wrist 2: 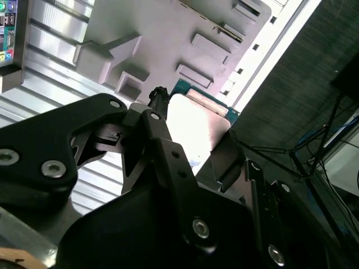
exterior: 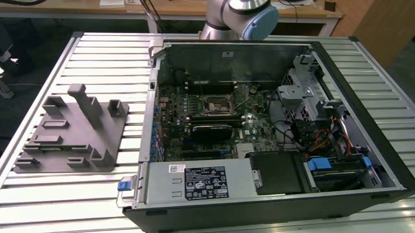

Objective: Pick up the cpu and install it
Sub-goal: 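Pick up the cpu and move it towards the insertion slot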

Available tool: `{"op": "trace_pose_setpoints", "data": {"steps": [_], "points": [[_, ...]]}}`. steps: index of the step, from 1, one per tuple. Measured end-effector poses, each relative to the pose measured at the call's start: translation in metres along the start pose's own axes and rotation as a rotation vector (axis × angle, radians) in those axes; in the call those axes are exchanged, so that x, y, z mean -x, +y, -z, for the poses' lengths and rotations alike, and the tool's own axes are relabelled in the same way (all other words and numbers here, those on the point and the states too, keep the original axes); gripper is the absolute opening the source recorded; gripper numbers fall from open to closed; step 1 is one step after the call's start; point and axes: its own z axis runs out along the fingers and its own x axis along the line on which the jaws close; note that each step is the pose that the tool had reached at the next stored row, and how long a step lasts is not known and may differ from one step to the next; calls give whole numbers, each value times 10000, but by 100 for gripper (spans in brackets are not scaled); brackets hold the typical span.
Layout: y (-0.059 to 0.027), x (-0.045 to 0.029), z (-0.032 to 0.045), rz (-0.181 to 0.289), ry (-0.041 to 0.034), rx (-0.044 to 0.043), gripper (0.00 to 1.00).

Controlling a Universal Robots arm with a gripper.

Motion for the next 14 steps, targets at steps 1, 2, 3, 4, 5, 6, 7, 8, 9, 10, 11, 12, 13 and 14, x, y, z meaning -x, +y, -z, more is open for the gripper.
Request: {"op": "trace_pose_setpoints", "data": {"steps": [1, 2, 3, 4, 5, 6, 7, 8, 9, 10, 11, 12, 13, 14], "points": [[1, 2, 23, 1, -24, 2, 55], [2, 4, 46, 2, -47, 4, 55], [3, 6, 66, 3, -76, 7, 55], [4, 7, 83, 4, -105, 10, 55], [5, 9, 100, 5, -134, 11, 55], [6, 10, 119, 7, -160, 12, 55], [7, 13, 136, 7, -179, 13, 55], [7, 14, 151, 8, -190, 15, 55], [8, 15, 161, 8, -197, 16, 55], [8, 14, 161, 8, -198, 16, 55], [8, 15, 161, 8, -199, 16, 55], [8, 15, 162, 8, -199, 16, 55], [8, 14, 163, 8, -198, 15, 55], [8, 15, 164, 7, -198, 16, 55]]}}
